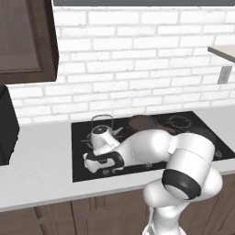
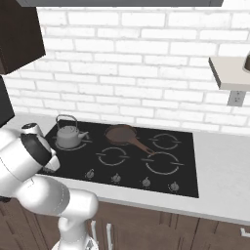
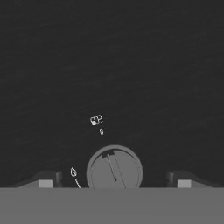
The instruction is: Pick the kettle from the counter and place it on a stove burner. Then turn the burner on.
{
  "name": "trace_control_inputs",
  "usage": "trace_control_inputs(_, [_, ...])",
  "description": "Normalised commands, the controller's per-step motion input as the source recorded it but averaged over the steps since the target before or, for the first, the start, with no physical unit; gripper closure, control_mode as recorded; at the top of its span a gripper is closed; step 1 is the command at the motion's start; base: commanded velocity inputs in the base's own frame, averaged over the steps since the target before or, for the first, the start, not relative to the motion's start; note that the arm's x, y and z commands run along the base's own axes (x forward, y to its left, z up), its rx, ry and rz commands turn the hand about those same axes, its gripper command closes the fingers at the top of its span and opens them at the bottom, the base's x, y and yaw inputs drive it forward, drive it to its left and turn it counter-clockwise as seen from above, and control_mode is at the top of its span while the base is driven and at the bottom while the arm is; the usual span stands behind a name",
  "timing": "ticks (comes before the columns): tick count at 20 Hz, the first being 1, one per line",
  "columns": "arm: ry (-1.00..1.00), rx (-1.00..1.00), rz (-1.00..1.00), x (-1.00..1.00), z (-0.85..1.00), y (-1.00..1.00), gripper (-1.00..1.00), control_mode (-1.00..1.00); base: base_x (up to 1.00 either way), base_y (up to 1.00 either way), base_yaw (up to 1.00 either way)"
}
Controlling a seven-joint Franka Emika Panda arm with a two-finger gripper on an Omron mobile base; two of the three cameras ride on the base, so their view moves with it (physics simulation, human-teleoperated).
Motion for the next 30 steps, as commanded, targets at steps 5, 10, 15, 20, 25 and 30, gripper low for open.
trace_control_inputs(5, [0.00, 0.00, 0.00, 0.20, 0.00, 0.00, -1.00, -1.00, 0.00, 0.00, 0.00])
trace_control_inputs(10, [0.00, 0.00, 0.00, 0.00, 0.00, 0.00, 1.00, -1.00, 0.00, 0.00, 0.00])
trace_control_inputs(15, [0.00, 0.00, 0.00, 0.00, 0.00, 0.00, 1.00, -1.00, 0.00, 0.00, 0.00])
trace_control_inputs(20, [-0.01, 0.00, 0.05, -0.04, 0.00, 0.00, 1.00, -1.00, 0.00, 0.00, 0.00])
trace_control_inputs(25, [0.00, -0.02, 0.28, -0.02, 0.02, 0.00, 1.00, -1.00, 0.00, 0.00, 0.00])
trace_control_inputs(30, [0.00, -0.07, 0.42, 0.00, 0.12, 0.03, 1.00, -1.00, 0.00, 0.00, 0.00])
